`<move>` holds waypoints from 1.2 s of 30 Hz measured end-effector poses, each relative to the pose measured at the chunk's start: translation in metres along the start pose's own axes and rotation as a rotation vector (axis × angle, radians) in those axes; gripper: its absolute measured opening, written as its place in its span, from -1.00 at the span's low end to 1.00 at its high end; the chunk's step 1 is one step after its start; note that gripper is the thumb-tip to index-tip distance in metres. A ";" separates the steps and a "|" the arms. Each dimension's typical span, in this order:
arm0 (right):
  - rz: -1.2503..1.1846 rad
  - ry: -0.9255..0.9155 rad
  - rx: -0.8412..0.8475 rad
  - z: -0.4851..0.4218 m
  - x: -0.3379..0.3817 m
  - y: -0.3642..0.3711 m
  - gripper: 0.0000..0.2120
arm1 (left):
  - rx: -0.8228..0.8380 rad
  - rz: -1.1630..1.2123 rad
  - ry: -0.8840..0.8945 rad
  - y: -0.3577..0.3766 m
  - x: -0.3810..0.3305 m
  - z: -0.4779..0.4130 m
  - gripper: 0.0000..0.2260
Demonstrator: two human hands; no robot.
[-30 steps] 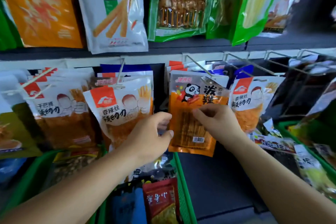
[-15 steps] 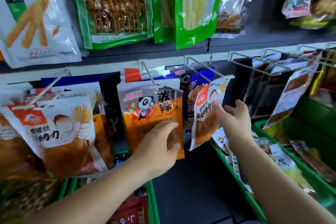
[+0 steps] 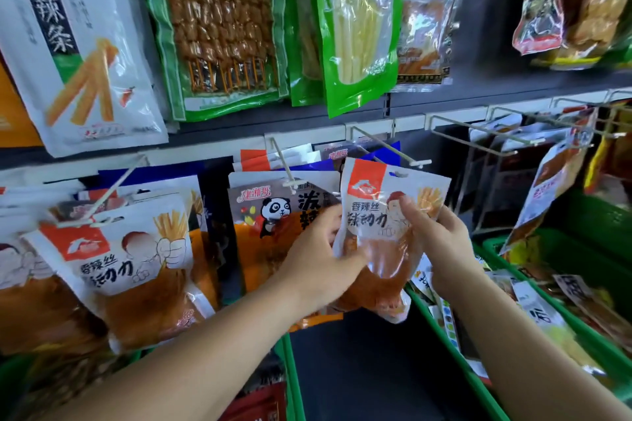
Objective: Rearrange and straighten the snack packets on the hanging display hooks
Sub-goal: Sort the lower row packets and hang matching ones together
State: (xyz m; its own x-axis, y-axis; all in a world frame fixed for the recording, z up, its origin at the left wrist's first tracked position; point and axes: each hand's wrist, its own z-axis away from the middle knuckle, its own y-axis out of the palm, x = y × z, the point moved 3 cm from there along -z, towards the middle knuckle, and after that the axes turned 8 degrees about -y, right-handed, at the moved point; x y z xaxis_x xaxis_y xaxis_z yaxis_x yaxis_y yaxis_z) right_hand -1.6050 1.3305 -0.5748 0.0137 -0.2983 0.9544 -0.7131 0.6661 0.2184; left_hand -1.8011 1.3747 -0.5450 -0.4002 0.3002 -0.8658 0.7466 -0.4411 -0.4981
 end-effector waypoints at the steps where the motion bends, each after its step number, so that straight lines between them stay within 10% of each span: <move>1: -0.046 0.005 0.005 0.002 0.004 -0.001 -0.75 | 0.000 0.050 0.000 0.002 -0.003 -0.004 -0.68; 9: -0.089 -0.167 -0.022 0.023 0.055 -0.018 -0.86 | -0.097 0.223 0.095 0.003 -0.030 0.006 -0.93; 27: 0.094 -0.198 0.494 0.136 0.041 0.149 -0.91 | -0.462 0.307 -0.144 -0.143 0.058 0.114 -0.97; 36: -0.040 -0.174 0.485 0.161 0.025 0.224 -0.91 | -0.787 0.223 -0.163 -0.239 0.117 0.129 -0.72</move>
State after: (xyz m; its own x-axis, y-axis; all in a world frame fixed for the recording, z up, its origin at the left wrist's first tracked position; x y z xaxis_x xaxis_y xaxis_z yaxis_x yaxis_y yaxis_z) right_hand -1.8769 1.3619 -0.5351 -0.0402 -0.4540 0.8901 -0.9580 0.2708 0.0948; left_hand -2.0953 1.4059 -0.5332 -0.2260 0.1233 -0.9663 0.9466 0.2620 -0.1879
